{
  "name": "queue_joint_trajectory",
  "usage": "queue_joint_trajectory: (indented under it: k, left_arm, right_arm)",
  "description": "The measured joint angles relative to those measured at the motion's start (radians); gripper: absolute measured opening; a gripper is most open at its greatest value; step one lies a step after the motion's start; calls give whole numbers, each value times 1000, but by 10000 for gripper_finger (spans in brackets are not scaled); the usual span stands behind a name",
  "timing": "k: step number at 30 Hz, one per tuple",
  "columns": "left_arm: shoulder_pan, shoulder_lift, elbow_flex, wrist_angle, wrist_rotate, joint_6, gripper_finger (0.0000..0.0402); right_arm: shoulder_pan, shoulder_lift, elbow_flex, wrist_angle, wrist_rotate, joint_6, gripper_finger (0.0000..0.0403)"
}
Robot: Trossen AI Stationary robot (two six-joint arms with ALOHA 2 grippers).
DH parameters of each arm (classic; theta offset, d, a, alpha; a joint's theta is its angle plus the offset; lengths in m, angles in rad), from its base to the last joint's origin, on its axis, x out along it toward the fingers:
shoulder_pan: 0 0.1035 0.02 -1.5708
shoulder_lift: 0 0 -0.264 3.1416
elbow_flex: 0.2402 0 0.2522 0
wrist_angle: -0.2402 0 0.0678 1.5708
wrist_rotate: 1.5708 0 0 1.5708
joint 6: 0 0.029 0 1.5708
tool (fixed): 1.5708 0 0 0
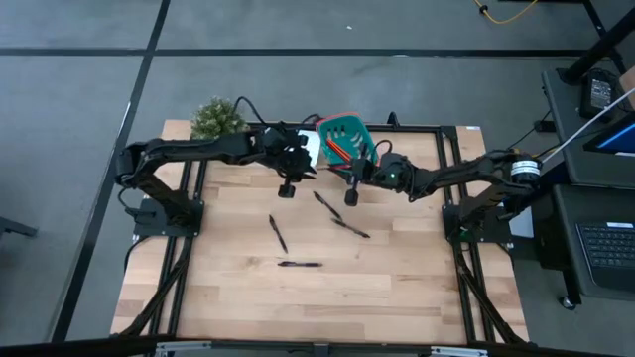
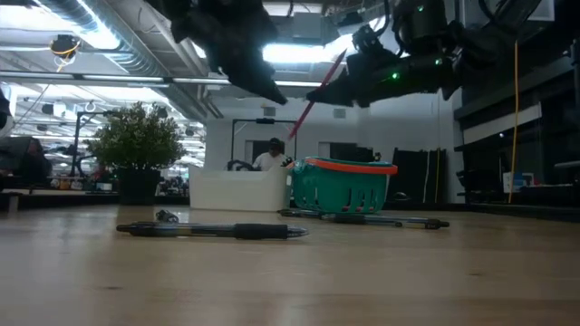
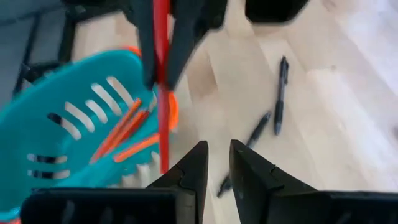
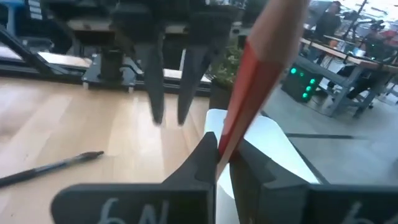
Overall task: Sort pens & pencils
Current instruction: Put the red pencil into the dark green bin
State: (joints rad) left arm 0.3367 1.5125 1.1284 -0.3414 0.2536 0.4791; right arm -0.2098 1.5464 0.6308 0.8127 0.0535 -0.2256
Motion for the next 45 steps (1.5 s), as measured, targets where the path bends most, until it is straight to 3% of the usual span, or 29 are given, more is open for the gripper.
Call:
queue_joint_trajectory:
  k: [9,17,23,26,32,45]
  left_arm:
    - [-5,-73,-93,10,22,-7,46]
    - [6,-148,-257,163,17,-28,50]
    - [26,-275,-391,306,24,-30,41]
    - [35,-326,-455,398,26,-52,36]
    - [35,-357,-514,415,26,-58,25]
    - [29,-352,-521,403,27,-61,1]
  right_arm:
    - [-9,-126,0,-198,65,-19,25]
    - [-36,-261,0,-360,96,25,25]
    - [-88,-316,82,-634,92,98,25]
    - [-102,-295,167,-767,81,105,25]
    - [-172,-199,359,-1065,39,145,25]
    - [-302,191,812,-1574,-72,140,25]
